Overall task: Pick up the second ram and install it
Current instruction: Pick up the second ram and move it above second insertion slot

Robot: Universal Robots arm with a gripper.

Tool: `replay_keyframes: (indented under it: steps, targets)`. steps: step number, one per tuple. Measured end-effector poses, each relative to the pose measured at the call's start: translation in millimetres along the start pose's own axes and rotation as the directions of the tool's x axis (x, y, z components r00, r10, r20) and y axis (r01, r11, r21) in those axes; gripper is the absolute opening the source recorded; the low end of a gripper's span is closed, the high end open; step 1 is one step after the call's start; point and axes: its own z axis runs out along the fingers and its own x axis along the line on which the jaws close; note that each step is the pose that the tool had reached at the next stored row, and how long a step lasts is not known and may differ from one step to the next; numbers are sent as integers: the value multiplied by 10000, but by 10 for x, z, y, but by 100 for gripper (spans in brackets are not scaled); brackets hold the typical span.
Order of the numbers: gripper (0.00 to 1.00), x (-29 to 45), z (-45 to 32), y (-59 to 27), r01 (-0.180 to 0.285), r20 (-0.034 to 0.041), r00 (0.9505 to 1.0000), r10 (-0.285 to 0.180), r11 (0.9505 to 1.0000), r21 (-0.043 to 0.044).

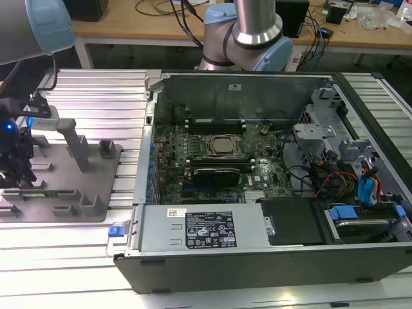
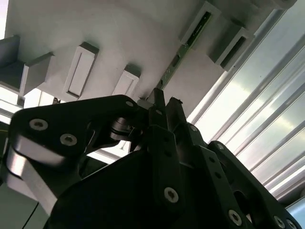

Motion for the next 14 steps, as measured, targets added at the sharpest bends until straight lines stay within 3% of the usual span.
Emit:
replay_keyframes:
  steps: [6, 10, 14]
  targets:
    - [21, 2, 105, -5, 69, -3, 10000, -69, 10000, -8]
    - [21, 2, 119, -5, 87, -2, 10000, -87, 10000, -6]
    - [21, 4, 181, 6, 89, -4, 10000, -90, 10000, -9]
